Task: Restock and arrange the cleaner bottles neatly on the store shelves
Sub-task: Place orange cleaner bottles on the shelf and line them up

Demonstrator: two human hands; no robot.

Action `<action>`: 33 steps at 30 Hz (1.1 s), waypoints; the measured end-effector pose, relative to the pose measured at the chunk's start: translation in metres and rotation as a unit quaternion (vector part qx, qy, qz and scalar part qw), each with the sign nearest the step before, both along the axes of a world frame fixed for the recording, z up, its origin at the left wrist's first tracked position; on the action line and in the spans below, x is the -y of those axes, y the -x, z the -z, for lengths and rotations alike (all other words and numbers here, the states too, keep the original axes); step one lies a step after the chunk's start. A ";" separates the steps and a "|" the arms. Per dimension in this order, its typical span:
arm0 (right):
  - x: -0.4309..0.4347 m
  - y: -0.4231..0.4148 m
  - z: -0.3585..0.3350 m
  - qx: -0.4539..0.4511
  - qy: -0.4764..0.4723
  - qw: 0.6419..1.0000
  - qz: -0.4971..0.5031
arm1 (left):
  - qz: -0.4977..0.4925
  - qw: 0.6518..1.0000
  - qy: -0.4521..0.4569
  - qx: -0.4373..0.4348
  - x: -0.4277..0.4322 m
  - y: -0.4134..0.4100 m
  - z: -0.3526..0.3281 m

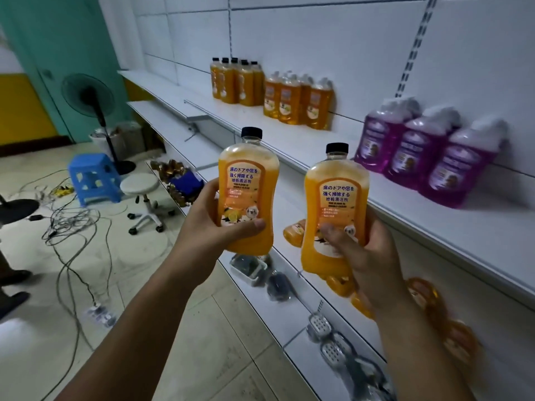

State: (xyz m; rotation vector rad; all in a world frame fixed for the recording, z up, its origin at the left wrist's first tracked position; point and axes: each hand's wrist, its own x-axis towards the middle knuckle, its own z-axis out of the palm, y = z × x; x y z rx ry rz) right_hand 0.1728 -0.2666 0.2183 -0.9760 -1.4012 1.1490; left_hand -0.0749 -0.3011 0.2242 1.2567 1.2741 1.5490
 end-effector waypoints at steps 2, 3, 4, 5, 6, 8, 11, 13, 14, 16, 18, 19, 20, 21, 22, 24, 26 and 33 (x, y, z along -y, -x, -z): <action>-0.014 0.026 -0.004 0.000 -0.005 1.000 -0.002 | -0.009 1.000 -0.005 0.001 -0.013 0.025 -0.001; -0.022 0.039 -0.006 0.003 -0.007 1.000 -0.001 | -0.016 1.000 -0.006 0.003 -0.020 0.040 -0.001; -0.030 0.052 -0.008 0.006 -0.010 1.000 0.001 | -0.021 1.000 -0.007 0.005 -0.027 0.053 0.000; -0.038 0.063 -0.009 0.009 -0.012 1.000 -0.001 | -0.025 1.000 -0.007 0.009 -0.032 0.065 0.000; -0.047 0.075 -0.011 0.012 -0.016 1.000 -0.003 | -0.031 0.999 -0.007 0.013 -0.039 0.078 0.001; -0.066 0.097 -0.012 0.021 -0.023 0.999 -0.008 | -0.042 0.999 -0.009 0.019 -0.054 0.103 0.003; -0.099 0.129 -0.013 0.026 -0.031 0.999 -0.016 | -0.062 0.998 -0.011 0.017 -0.082 0.138 0.007; -0.125 0.151 -0.013 0.028 -0.037 0.999 -0.022 | -0.079 0.997 -0.012 0.013 -0.103 0.162 0.007; -0.141 0.163 -0.012 0.028 -0.042 0.998 -0.025 | -0.087 0.996 -0.014 0.012 -0.114 0.175 0.008; -0.171 0.184 -0.009 0.023 -0.050 0.998 -0.034 | -0.102 0.995 -0.018 0.005 -0.137 0.201 0.008; -0.203 0.208 -0.008 0.009 -0.051 0.998 -0.038 | -0.124 0.992 -0.019 0.004 -0.159 0.224 0.005; -0.219 0.220 -0.009 0.002 -0.054 0.998 -0.042 | -0.134 0.991 -0.022 0.002 -0.171 0.236 0.003; -0.236 0.231 -0.011 -0.004 -0.056 0.997 -0.048 | -0.142 0.990 -0.021 -0.001 -0.182 0.248 0.000; -0.251 0.243 -0.014 -0.008 -0.057 0.997 -0.053 | -0.149 0.989 -0.017 -0.004 -0.193 0.259 -0.003; -0.266 0.254 -0.015 -0.012 -0.058 0.997 -0.057 | -0.155 0.988 -0.015 -0.006 -0.203 0.272 -0.005; -0.294 0.275 -0.017 -0.017 -0.065 0.996 -0.060 | -0.164 0.986 -0.016 -0.011 -0.222 0.296 -0.008; -0.320 0.296 -0.018 -0.020 -0.068 0.996 -0.054 | -0.171 0.985 -0.014 -0.010 -0.241 0.319 -0.008; -0.400 0.379 -0.021 -0.030 -0.093 0.995 -0.007 | -0.160 0.987 -0.027 -0.009 -0.326 0.419 0.004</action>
